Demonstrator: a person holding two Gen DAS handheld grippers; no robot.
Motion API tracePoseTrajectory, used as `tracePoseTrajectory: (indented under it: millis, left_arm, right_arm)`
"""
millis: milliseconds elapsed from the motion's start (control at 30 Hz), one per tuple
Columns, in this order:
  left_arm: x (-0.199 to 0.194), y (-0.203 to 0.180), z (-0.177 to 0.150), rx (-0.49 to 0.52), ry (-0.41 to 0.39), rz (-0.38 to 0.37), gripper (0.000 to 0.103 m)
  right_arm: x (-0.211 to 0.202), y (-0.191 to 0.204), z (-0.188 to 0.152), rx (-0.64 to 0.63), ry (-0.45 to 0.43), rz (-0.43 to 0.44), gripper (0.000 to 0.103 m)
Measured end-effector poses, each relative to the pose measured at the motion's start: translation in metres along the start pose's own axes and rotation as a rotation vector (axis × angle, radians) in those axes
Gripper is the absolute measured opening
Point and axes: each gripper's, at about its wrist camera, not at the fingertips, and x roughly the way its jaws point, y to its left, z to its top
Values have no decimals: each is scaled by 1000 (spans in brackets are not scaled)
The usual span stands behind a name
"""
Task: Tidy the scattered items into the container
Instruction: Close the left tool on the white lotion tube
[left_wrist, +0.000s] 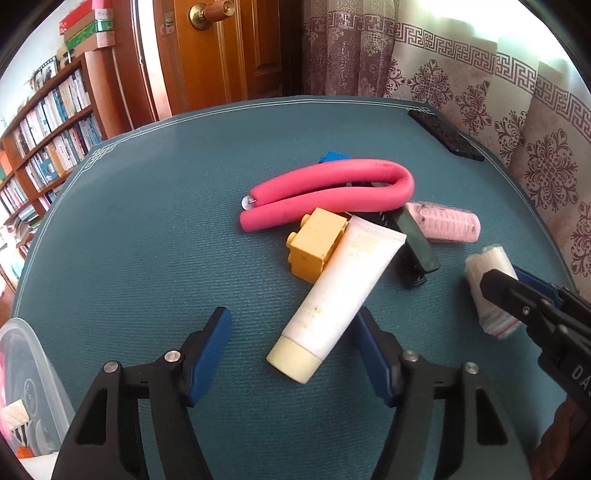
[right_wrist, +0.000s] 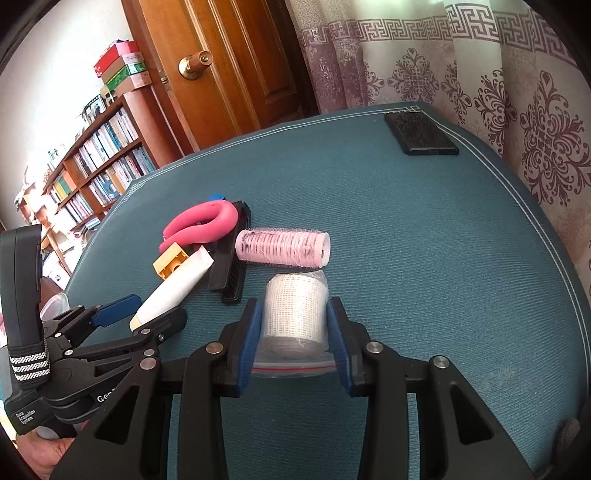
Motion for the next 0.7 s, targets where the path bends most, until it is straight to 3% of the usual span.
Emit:
tracePoseTrajectory:
  millis: [133, 267, 467, 700]
  left_arm:
    - [-3, -6, -1, 27, -7, -26, 49]
    - [-5, -11, -3, 35, -13, -30, 38]
    - [-14, -14, -10, 17, -10, -57, 30]
    - [-29, -12, -16, -2, -25, -60, 29]
  right_arm:
    - [1, 1, -1, -6, -4, -1, 41]
    - [1, 0, -2, -6, -7, 2, 41]
    - [5, 0, -3, 2, 8, 22, 42]
    - [5, 1, -5, 4, 9, 25, 42]
